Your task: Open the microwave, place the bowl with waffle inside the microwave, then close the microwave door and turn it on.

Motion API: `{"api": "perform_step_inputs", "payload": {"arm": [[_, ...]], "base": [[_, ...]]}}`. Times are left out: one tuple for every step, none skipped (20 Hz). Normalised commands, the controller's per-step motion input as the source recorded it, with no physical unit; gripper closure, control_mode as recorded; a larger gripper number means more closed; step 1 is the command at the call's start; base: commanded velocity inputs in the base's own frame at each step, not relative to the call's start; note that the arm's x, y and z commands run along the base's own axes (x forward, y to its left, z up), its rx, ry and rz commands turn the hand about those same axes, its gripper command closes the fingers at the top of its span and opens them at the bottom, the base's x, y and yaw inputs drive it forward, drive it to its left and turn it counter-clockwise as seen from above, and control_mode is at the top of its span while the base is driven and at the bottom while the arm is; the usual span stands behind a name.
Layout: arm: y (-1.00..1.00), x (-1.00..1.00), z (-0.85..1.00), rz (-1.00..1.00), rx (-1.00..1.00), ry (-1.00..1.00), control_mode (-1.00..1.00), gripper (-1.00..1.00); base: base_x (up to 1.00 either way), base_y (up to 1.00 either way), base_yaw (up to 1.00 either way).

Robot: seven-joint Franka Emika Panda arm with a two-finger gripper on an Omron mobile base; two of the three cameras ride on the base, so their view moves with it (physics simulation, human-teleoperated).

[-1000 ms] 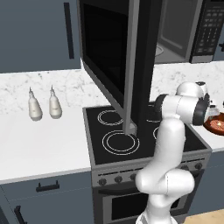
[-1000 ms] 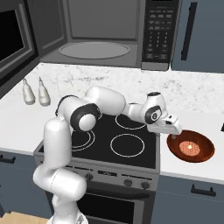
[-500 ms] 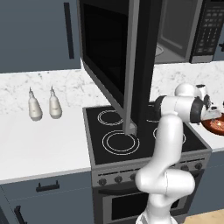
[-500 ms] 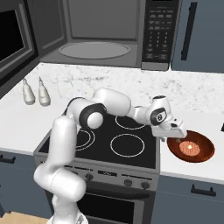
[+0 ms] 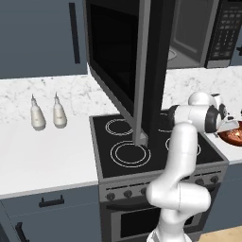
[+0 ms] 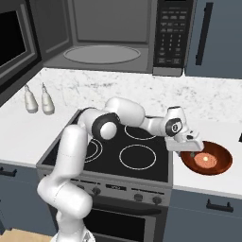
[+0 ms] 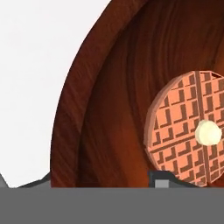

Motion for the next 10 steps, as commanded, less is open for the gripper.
{"api": "perform_step_inputs", "payload": {"arm": [[-0.16, 0.0, -0.14, 0.0, 0.0, 0.02, -1.0, 1.0], [-0.15, 0.0, -0.14, 0.0, 0.0, 0.01, -1.0, 1.0], [-0.16, 0.0, -0.12, 0.0, 0.0, 0.01, -1.0, 1.0], [-0.11, 0.0, -0.06, 0.0, 0.0, 0.0, -1.0, 1.0], [-0.06, 0.0, 0.0, 0.0, 0.0, 0.0, -1.0, 1.0], [0.0, 0.0, 0.0, 0.0, 0.0, 0.0, -1.0, 1.0], [-0.04, 0.0, 0.0, 0.0, 0.01, 0.0, -1.0, 1.0], [-0.07, 0.0, 0.0, 0.0, 0.0, 0.0, -1.0, 1.0], [-0.09, 0.0, 0.0, 0.0, 0.03, 0.0, -1.0, 1.0], [-0.2, -0.19, 0.0, 0.0, 0.06, 0.0, -1.0, 1.0]], "base": [[0.0, 0.0, 0.0], [0.0, 0.0, 0.0], [0.0, 0.0, 0.0], [0.0, 0.0, 0.0], [0.0, 0.0, 0.0], [0.0, 0.0, 0.0], [0.0, 0.0, 0.0], [0.0, 0.0, 0.0], [0.0, 0.0, 0.0], [0.0, 0.0, 0.0]]}}
